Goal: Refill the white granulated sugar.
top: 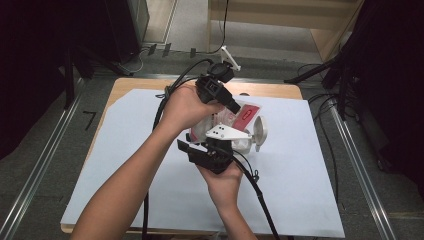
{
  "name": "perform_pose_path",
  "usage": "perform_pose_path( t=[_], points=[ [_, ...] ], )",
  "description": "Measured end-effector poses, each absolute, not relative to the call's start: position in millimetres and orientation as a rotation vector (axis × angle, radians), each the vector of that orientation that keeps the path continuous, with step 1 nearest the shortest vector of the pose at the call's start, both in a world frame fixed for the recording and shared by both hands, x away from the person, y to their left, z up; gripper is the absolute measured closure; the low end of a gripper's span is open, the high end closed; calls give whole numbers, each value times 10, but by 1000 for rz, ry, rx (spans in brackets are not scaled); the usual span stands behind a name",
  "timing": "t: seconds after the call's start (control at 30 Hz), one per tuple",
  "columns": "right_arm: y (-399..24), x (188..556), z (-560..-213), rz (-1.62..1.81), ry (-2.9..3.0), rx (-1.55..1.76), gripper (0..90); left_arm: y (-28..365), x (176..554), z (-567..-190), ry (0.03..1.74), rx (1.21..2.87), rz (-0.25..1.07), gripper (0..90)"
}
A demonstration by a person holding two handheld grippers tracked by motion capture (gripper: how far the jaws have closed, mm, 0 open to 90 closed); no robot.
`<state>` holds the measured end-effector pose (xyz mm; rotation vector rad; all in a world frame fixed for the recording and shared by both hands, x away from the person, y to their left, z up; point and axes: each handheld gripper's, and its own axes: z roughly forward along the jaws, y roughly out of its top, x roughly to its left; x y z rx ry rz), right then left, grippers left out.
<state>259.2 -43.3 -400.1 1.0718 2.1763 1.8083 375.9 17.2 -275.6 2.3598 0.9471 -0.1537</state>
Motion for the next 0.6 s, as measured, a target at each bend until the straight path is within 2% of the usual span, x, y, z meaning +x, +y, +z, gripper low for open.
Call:
perform_pose_path(
  t=[0.5,0.57,0.6],
  points=[
    [-504,2642,-4045,1801,2187,1115,554,92,3802,-2820,959,2340,-145,858],
    [-506,2643,-4045,1801,2181,1116,554,88,3799,-2819,964,2336,-143,858],
    [-513,2637,-4040,1809,2176,1126,588,87,3792,-2816,964,2339,-145,858]
  ],
)
